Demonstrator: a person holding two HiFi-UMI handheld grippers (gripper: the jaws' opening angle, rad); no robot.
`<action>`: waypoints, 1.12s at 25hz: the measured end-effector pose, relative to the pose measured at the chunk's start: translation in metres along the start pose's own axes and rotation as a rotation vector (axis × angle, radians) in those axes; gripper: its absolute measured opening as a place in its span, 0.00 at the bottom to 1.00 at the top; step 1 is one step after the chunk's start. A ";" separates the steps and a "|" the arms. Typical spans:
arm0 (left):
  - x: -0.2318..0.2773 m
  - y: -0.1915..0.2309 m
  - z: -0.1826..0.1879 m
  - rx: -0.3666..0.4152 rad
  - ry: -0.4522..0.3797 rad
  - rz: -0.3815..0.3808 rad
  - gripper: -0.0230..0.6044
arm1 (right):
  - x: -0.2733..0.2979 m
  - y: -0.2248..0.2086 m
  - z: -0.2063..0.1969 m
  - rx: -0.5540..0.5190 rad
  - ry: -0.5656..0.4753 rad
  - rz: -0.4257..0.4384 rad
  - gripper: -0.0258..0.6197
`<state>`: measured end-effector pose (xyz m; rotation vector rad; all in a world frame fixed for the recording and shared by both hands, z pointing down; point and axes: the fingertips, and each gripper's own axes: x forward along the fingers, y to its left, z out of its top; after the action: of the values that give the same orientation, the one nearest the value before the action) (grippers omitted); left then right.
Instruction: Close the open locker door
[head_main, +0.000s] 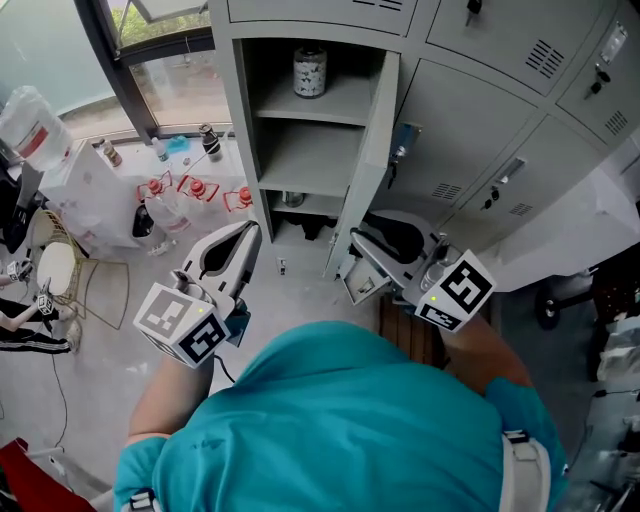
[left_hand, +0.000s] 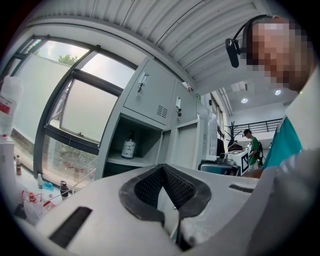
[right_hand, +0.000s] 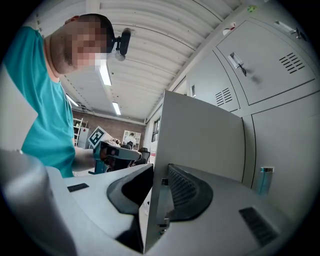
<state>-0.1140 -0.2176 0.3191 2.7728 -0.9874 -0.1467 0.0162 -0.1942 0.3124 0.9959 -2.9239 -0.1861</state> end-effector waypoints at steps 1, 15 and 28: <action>-0.003 0.005 0.001 0.000 0.000 -0.001 0.04 | 0.006 0.001 0.000 -0.003 0.002 -0.009 0.18; -0.049 0.074 0.009 -0.026 0.002 0.011 0.04 | 0.087 0.004 0.000 -0.051 0.042 -0.126 0.18; -0.084 0.115 0.006 -0.056 -0.010 0.051 0.04 | 0.142 -0.020 0.001 -0.098 0.074 -0.201 0.10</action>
<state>-0.2507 -0.2523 0.3399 2.6959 -1.0392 -0.1783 -0.0846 -0.2968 0.3101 1.2506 -2.7178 -0.2909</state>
